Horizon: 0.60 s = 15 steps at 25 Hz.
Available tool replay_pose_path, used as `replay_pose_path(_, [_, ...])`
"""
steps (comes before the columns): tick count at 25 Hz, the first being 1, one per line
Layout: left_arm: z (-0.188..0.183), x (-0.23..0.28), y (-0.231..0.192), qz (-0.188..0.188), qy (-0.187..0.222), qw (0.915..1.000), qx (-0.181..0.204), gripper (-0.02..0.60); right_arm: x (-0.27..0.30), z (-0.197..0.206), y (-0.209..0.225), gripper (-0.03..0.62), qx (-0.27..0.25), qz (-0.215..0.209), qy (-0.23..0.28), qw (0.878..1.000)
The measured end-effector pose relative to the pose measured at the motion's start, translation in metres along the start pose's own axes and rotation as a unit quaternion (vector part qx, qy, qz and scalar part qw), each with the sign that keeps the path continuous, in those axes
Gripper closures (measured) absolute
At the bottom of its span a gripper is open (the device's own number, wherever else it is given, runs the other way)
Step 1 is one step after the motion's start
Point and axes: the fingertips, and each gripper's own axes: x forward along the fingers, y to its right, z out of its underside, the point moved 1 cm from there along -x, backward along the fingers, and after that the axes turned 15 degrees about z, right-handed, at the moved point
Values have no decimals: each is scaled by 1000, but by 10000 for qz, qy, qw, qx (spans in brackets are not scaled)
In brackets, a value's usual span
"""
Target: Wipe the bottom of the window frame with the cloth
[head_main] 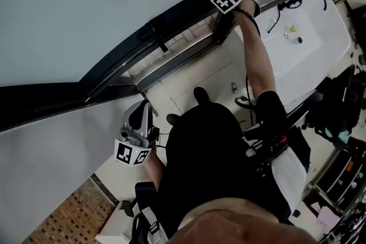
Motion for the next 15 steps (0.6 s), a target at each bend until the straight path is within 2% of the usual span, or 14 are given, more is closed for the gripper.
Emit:
replay_pose_path(7, [-5,-29,-6,-230,113,9997,16,581,-5,6,-1,530,27,37,-153,9999])
replay_pose_path(10, [-5,-39,-8,-322,151,9994,-9,581,-18,31,2,528,-34,130,-511,9986])
replay_pose_path(12, [-5,-45,-10,-379,169,9991,-48,581,-36,51,4,528,112,214,-694,9973])
replay_pose_path(14, [-5,-51,-13,-416,198,9989,-76,581,-66,53,-4,528,340,172,-545,9978])
replay_pose_path(15, [-7,-52,-15,-411,215,9989,-77,581,-84,45,-12,528,545,6,-296,9981])
